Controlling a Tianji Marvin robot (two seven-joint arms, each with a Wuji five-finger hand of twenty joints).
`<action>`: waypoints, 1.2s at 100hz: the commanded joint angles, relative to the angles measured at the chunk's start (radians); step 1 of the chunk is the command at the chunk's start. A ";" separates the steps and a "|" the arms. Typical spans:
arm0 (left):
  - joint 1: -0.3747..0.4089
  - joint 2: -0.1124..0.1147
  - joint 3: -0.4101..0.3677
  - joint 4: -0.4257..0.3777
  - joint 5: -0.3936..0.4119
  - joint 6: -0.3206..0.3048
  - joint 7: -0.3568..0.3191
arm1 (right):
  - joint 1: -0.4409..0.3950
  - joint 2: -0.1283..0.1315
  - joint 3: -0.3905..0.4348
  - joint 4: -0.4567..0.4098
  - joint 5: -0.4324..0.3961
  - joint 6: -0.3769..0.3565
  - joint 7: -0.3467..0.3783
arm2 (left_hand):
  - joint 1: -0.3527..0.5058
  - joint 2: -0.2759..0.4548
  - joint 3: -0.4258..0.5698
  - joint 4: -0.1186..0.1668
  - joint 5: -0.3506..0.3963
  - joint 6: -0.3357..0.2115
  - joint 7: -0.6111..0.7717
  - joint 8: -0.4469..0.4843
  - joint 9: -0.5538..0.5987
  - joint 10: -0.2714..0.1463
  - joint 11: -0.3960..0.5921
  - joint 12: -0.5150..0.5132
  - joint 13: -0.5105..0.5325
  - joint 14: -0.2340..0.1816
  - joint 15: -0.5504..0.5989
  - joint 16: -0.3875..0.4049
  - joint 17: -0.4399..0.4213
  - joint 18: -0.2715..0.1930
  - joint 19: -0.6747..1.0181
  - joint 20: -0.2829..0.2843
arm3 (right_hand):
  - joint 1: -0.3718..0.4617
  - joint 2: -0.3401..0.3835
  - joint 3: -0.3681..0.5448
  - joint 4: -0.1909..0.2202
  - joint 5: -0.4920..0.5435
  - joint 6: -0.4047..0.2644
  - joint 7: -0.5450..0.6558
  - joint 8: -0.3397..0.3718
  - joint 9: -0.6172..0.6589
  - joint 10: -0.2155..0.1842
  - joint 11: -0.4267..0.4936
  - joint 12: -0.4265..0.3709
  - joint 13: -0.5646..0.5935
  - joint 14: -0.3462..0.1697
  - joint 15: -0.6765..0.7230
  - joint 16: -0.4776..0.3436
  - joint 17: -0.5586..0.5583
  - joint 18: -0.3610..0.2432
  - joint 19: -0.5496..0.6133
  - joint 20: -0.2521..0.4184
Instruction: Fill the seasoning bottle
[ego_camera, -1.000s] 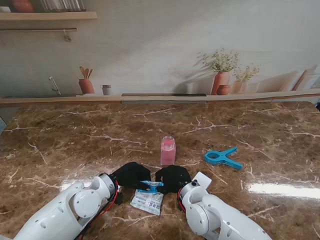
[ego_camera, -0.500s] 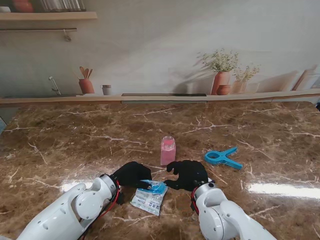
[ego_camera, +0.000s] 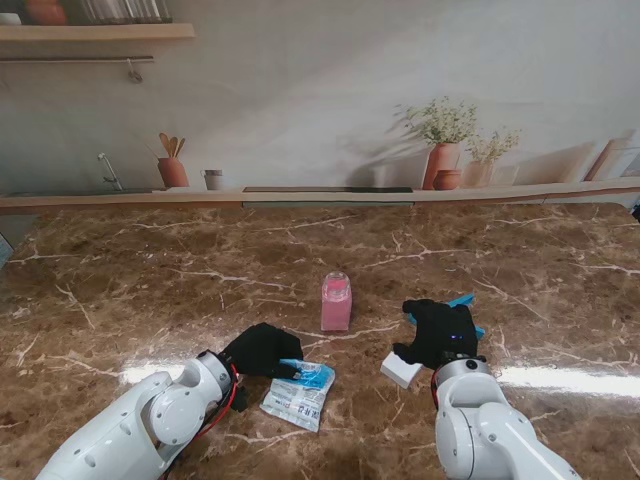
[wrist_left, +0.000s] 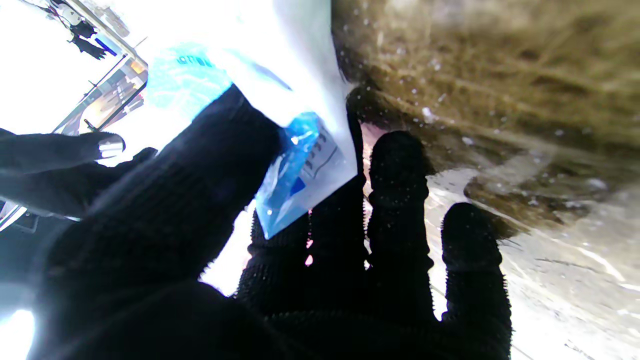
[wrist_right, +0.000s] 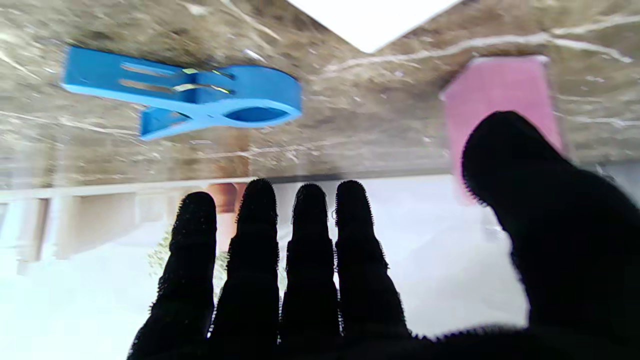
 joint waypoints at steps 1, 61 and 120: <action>0.017 0.005 0.007 0.041 0.011 0.011 0.003 | 0.003 0.012 0.021 0.025 0.039 0.006 0.009 | -0.019 0.006 -0.032 -0.016 -0.046 -0.044 -0.065 0.023 -0.095 0.014 0.008 -0.068 -0.115 0.122 -0.268 -0.105 -0.051 0.074 -0.177 -0.062 | 0.028 -0.051 0.065 -0.010 -0.063 0.033 -0.048 -0.029 -0.082 0.024 -0.047 -0.046 -0.070 -0.009 -0.036 -0.048 -0.025 -0.023 -0.045 -0.019; 0.032 -0.001 -0.024 0.032 0.003 0.020 0.022 | 0.157 0.042 0.094 0.270 -0.018 -0.151 0.105 | -0.204 0.068 0.091 0.057 -0.135 0.016 -0.276 0.113 -0.329 0.012 -0.008 -0.227 -0.291 0.102 -0.393 -0.187 -0.164 0.037 -0.320 -0.094 | 0.058 -0.197 0.187 -0.059 -0.234 0.033 -0.152 -0.032 -0.330 0.040 -0.078 -0.145 -0.432 -0.040 -0.107 -0.183 -0.206 -0.084 -0.179 -0.045; 0.098 -0.011 -0.121 -0.032 -0.042 0.024 0.047 | 0.340 0.060 -0.007 0.530 0.020 -0.235 0.075 | -0.304 0.150 -0.083 0.077 -0.246 0.070 -0.390 0.097 -0.468 0.020 -0.050 -0.240 -0.399 0.086 -0.461 -0.216 -0.221 -0.003 -0.430 -0.124 | 0.009 -0.223 0.230 -0.095 -0.134 0.006 0.035 0.151 -0.227 -0.001 0.164 0.049 -0.339 -0.047 0.120 -0.064 -0.164 -0.083 -0.086 -0.020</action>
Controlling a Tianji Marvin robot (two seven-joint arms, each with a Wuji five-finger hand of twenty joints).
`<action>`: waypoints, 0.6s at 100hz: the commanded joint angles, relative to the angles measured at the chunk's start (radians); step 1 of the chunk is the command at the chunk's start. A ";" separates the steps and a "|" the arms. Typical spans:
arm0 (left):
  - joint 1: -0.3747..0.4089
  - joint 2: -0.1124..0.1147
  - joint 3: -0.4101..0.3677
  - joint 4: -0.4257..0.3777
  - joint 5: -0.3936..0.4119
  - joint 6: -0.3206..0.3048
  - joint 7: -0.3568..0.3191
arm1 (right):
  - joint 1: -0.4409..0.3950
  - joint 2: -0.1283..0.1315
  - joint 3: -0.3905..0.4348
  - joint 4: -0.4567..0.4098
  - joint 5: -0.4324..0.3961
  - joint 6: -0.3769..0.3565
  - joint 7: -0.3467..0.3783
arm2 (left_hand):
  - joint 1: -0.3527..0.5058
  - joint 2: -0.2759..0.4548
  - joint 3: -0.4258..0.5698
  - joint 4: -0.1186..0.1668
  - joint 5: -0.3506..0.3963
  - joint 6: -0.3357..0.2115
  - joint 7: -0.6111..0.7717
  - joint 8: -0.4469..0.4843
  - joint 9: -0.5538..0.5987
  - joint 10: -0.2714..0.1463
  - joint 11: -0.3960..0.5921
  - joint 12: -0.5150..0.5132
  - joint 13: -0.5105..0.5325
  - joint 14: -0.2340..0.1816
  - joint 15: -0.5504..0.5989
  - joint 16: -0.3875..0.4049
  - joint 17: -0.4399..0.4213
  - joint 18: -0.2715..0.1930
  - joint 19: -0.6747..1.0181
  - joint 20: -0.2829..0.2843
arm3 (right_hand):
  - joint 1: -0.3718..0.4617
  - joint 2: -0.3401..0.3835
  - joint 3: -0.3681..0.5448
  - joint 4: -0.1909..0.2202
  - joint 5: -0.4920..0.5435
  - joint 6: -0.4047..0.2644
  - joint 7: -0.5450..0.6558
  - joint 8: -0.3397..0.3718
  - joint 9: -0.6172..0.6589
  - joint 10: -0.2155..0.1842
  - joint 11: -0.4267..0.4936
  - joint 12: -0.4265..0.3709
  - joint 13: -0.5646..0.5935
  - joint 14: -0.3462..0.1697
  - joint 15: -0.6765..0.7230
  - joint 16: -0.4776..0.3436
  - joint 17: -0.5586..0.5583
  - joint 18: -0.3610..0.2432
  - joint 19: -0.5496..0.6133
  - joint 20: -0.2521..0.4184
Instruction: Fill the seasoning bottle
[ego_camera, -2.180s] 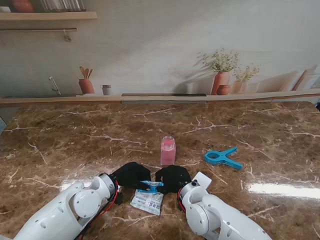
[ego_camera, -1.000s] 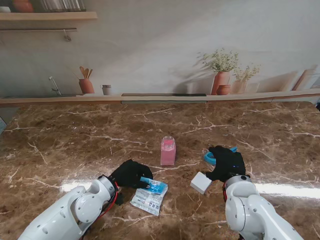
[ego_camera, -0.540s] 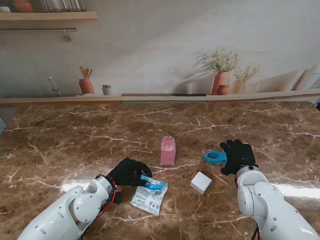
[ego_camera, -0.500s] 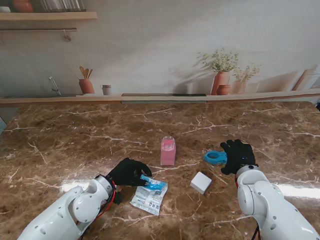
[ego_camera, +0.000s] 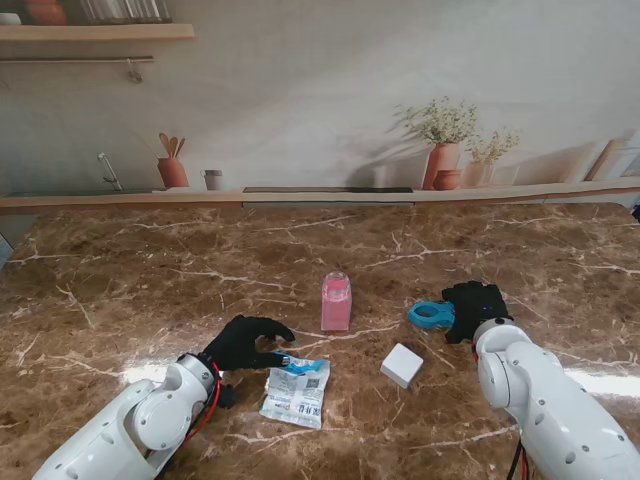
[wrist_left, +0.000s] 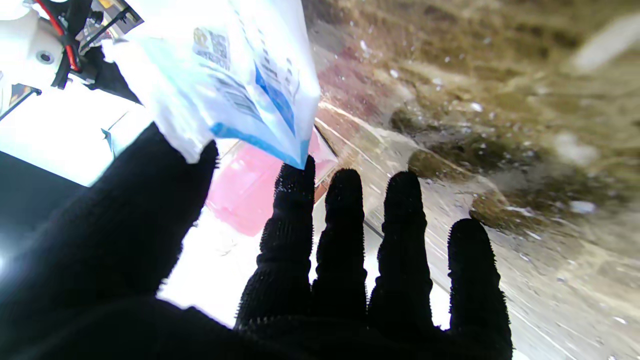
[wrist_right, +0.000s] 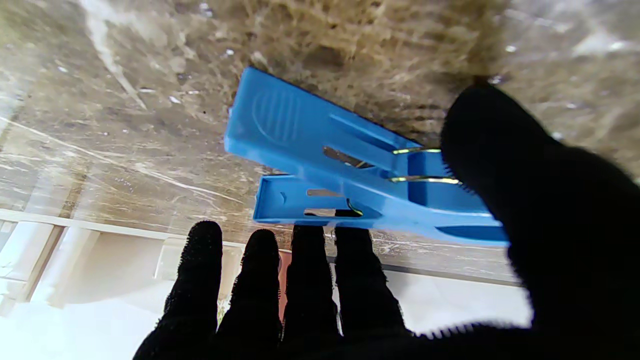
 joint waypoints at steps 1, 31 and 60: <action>0.019 -0.002 -0.004 0.000 0.003 0.007 0.018 | 0.004 -0.002 -0.009 0.027 -0.002 0.000 -0.009 | -0.060 0.036 -0.058 0.027 -0.042 0.007 -0.030 -0.010 -0.047 -0.002 -0.016 -0.013 -0.039 0.047 -0.036 -0.025 -0.027 0.004 -0.040 -0.021 | -0.031 -0.037 0.044 -0.046 0.022 -0.031 0.042 0.050 0.019 -0.024 0.054 0.061 0.038 -0.008 0.048 0.041 0.008 -0.019 0.036 0.015; 0.045 -0.008 -0.042 -0.049 0.033 0.037 0.062 | 0.051 -0.007 -0.063 0.129 0.003 -0.027 -0.163 | -0.067 0.062 -0.107 0.035 -0.062 0.012 -0.056 -0.019 -0.096 -0.003 -0.027 -0.021 -0.075 0.045 -0.065 -0.042 -0.046 0.000 -0.066 -0.019 | 0.077 -0.072 0.051 -0.197 0.418 -0.357 0.448 0.247 0.514 -0.178 0.258 0.303 0.350 -0.075 0.391 0.246 0.158 0.009 0.258 0.045; 0.086 -0.009 -0.083 -0.145 0.049 0.054 0.079 | 0.006 -0.019 -0.016 0.076 -0.028 -0.037 -0.285 | -0.062 0.095 -0.167 0.047 -0.041 0.016 -0.044 -0.013 -0.067 0.009 -0.025 -0.020 -0.045 0.056 -0.047 -0.032 -0.016 0.010 -0.032 0.013 | 0.132 -0.018 0.014 -0.215 0.529 -0.466 0.587 0.168 0.724 -0.227 0.225 0.463 0.526 -0.109 0.459 0.317 0.250 0.010 0.388 0.086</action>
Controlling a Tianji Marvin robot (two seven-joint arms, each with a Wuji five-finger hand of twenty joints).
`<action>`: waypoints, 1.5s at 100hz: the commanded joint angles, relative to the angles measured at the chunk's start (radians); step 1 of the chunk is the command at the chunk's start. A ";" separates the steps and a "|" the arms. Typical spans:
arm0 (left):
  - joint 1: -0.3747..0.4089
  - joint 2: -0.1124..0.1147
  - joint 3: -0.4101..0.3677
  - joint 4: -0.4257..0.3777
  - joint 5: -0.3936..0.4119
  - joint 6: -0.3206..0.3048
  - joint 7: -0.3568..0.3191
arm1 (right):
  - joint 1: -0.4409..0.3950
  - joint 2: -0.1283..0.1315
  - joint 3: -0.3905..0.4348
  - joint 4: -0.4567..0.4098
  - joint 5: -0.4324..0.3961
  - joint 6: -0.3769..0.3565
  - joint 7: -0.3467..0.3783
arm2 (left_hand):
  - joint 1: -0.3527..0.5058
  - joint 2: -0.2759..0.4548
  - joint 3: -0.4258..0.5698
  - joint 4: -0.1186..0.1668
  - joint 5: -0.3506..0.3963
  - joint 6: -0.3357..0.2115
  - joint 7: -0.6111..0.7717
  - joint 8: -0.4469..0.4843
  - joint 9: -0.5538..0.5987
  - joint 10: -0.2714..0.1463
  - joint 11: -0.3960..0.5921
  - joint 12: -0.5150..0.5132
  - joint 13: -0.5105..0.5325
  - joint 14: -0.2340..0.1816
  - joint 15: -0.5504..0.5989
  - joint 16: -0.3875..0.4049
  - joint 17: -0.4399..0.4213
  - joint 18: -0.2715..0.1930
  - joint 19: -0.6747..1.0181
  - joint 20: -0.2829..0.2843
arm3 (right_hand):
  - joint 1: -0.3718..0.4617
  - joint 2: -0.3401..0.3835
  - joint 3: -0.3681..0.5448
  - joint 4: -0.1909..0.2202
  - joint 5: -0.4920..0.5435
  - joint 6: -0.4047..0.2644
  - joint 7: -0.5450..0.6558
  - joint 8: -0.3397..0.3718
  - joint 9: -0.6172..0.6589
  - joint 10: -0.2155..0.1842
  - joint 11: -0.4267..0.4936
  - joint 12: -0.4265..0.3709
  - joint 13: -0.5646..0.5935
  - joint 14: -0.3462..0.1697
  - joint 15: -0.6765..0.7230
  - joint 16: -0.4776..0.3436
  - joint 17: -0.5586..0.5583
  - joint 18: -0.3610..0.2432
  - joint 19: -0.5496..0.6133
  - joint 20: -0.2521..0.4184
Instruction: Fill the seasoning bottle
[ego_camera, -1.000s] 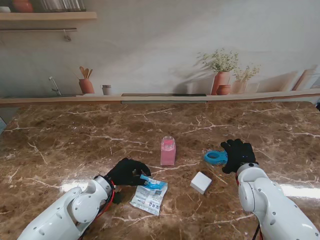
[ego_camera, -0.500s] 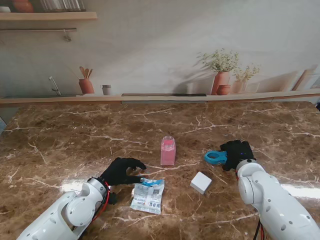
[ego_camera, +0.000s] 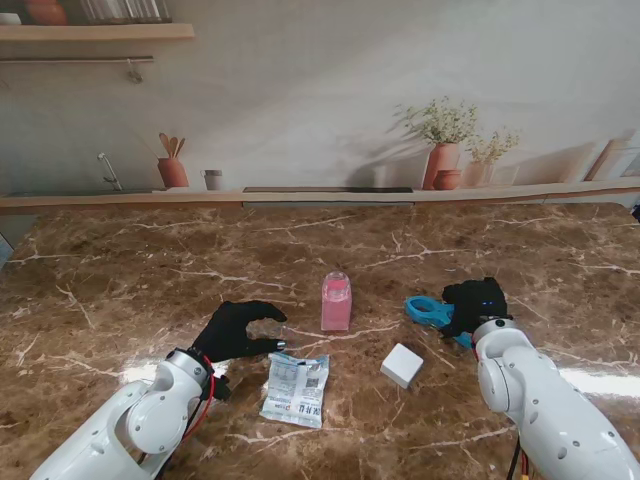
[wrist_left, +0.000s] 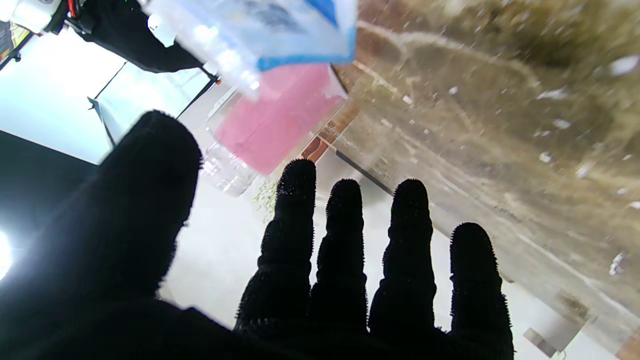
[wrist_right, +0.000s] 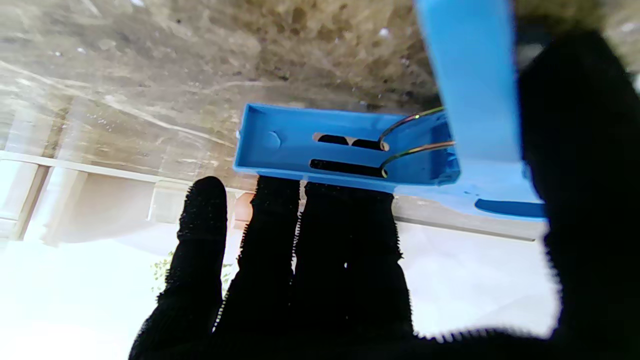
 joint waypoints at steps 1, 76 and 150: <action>0.015 -0.004 -0.008 -0.031 -0.003 0.005 0.011 | -0.038 -0.003 0.019 -0.052 -0.023 0.010 -0.015 | -0.051 0.031 -0.033 0.028 -0.015 0.006 -0.004 0.000 0.001 0.007 -0.005 -0.008 -0.007 0.017 0.005 -0.004 0.007 0.000 0.016 0.026 | 0.140 0.119 0.126 0.026 0.131 -0.316 0.278 0.055 0.128 -0.099 0.107 0.081 0.042 -0.022 0.021 0.023 0.007 0.009 0.035 0.028; 0.073 -0.020 -0.031 -0.370 -0.140 0.127 -0.016 | -0.246 -0.005 0.042 -0.552 -0.380 0.040 -0.319 | 0.033 0.204 -0.624 0.079 -0.074 0.183 -0.210 -0.096 -0.037 0.134 -0.063 -0.106 0.096 0.076 0.061 0.035 0.130 0.036 0.200 0.100 | 0.140 0.121 0.115 0.037 0.142 -0.312 0.261 0.074 0.157 -0.093 0.074 0.099 0.079 -0.018 -0.007 0.035 0.018 0.032 0.038 0.027; -0.006 -0.037 0.076 -0.400 -0.295 0.288 -0.063 | -0.217 0.013 -0.071 -0.609 -0.478 0.040 -0.412 | 0.184 0.004 0.098 -0.039 0.152 -0.042 0.159 0.072 0.340 0.057 0.082 0.028 0.328 0.104 0.325 0.218 0.187 0.111 0.294 0.147 | 0.133 0.129 0.111 0.044 0.139 -0.316 0.246 0.091 0.155 -0.098 0.063 0.104 0.082 -0.022 -0.021 0.041 0.020 0.032 0.033 0.024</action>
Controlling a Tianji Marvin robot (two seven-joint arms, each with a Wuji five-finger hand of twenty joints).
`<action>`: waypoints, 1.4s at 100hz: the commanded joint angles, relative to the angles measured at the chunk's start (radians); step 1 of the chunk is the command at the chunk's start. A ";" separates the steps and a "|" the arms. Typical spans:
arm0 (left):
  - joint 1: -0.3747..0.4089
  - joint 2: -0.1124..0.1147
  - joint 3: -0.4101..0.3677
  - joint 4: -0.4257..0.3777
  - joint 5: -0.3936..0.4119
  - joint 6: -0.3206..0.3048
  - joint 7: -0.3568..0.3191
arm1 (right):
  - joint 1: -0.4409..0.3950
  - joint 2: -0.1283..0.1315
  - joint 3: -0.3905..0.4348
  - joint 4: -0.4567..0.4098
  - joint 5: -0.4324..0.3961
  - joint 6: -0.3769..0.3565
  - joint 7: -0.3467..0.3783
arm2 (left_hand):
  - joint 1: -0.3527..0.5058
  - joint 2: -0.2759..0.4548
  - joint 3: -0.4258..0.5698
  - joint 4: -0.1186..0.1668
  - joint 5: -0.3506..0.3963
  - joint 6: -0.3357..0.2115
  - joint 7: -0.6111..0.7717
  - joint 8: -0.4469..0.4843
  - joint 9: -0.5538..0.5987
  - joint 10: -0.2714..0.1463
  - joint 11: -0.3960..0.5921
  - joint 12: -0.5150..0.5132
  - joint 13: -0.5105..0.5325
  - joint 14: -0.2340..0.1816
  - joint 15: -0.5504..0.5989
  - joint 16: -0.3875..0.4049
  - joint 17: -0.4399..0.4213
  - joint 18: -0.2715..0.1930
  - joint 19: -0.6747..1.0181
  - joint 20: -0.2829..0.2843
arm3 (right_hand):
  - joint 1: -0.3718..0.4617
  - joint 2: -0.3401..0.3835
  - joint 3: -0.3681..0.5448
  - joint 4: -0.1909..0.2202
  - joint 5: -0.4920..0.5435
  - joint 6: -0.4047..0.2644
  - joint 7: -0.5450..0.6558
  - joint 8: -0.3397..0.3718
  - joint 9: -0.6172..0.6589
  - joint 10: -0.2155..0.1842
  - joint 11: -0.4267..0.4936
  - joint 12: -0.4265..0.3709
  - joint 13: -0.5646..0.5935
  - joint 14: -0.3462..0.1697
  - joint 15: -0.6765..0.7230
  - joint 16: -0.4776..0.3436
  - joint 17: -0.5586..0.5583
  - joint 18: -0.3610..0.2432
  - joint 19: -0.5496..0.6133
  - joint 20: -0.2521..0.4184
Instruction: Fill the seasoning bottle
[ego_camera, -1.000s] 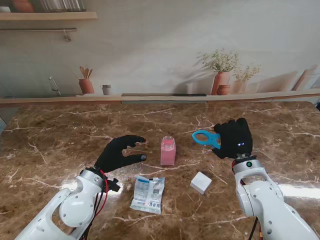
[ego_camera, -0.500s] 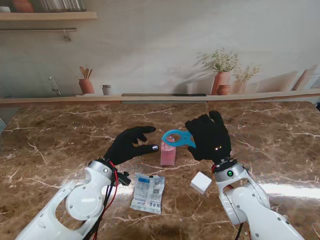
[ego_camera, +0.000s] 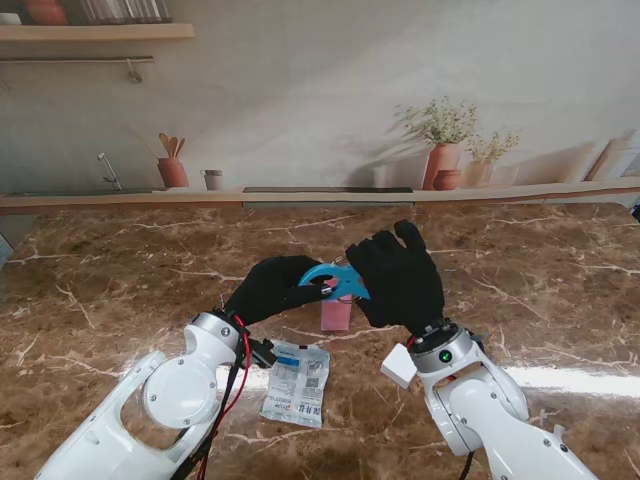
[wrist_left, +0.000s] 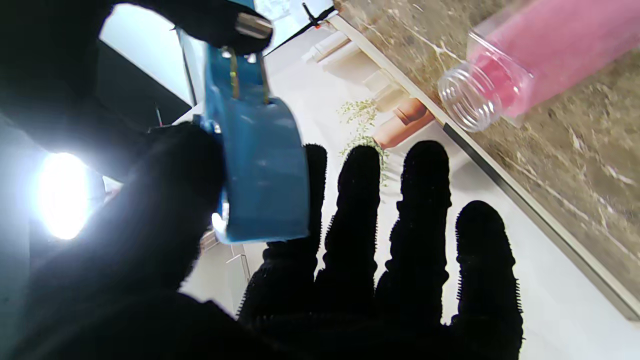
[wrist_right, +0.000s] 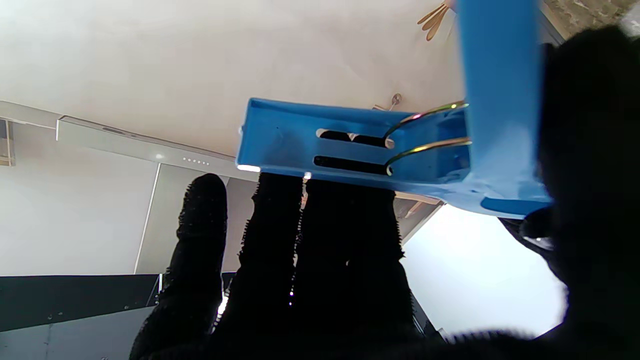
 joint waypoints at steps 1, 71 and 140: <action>0.000 -0.014 0.017 0.006 -0.029 0.005 0.013 | -0.003 0.001 -0.002 -0.004 -0.002 0.000 0.007 | 0.098 -0.053 0.132 -0.059 0.053 -0.107 0.119 -0.008 0.076 -0.039 0.039 0.033 0.058 0.014 0.055 0.022 0.012 0.018 0.056 0.034 | 0.138 0.128 0.152 0.046 0.108 -0.315 0.206 0.087 0.106 -0.098 0.108 0.075 0.024 -0.019 -0.008 0.019 0.001 0.022 0.020 0.022; 0.029 -0.074 0.047 0.012 -0.350 0.011 0.117 | -0.034 -0.013 -0.023 -0.002 0.042 0.067 0.210 | 0.313 0.068 0.204 -0.152 0.079 -0.205 0.465 0.247 0.274 -0.049 0.137 0.331 0.163 0.069 0.205 0.074 0.030 0.000 0.164 0.058 | -0.207 0.137 0.140 0.204 -0.552 0.262 -0.542 -0.248 -0.668 0.164 -0.290 -0.504 -0.506 0.084 -0.528 -0.330 -0.274 -0.001 -0.350 -0.085; 0.057 -0.072 0.014 -0.006 -0.437 0.027 0.095 | 0.033 -0.015 -0.051 0.114 0.019 0.211 -0.014 | 0.291 0.032 0.260 -0.165 0.090 -0.176 0.472 0.221 0.295 -0.028 0.159 0.303 0.199 0.078 0.239 0.074 0.045 0.010 0.197 0.066 | 0.105 0.215 0.208 0.282 -0.232 0.036 -0.284 -0.142 -0.215 0.020 -0.129 -0.518 -0.161 0.018 -0.461 -0.354 -0.078 0.011 -0.160 -0.073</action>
